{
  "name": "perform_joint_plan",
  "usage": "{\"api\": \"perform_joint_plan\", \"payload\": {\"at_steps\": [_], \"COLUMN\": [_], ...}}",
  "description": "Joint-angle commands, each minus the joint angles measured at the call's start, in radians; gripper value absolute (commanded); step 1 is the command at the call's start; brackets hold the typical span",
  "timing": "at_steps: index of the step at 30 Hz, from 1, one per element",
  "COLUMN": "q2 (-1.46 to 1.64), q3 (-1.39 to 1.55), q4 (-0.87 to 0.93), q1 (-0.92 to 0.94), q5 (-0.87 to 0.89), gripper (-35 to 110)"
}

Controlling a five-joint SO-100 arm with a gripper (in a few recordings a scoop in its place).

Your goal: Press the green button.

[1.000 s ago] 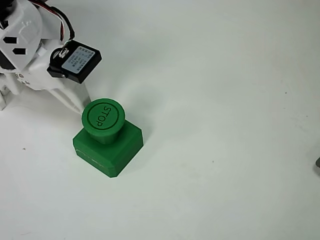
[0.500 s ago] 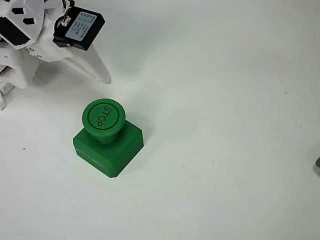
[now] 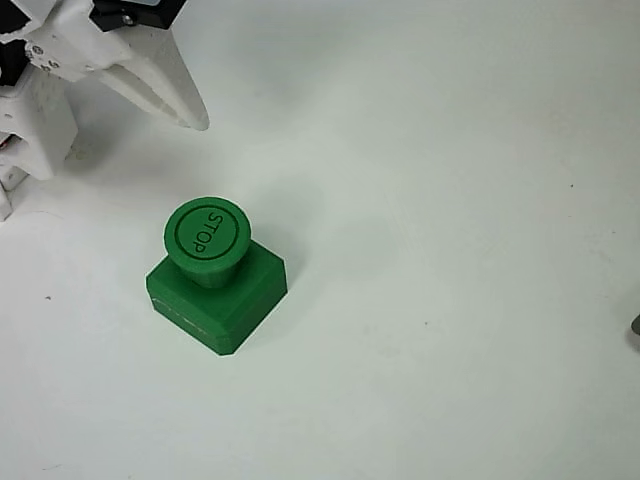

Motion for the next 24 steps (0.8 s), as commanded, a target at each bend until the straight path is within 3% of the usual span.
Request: {"api": "perform_joint_plan", "payload": {"at_steps": [1, 13, 24], "q2": [-0.06, -0.143, -0.373], "q3": [-0.164, -0.166, -0.267], "q4": [0.032, 0.048, -0.009], "q1": [0.061, 0.202, 0.212], "q5": [-0.067, -0.167, -0.247], "gripper": [0, 0, 0]}}
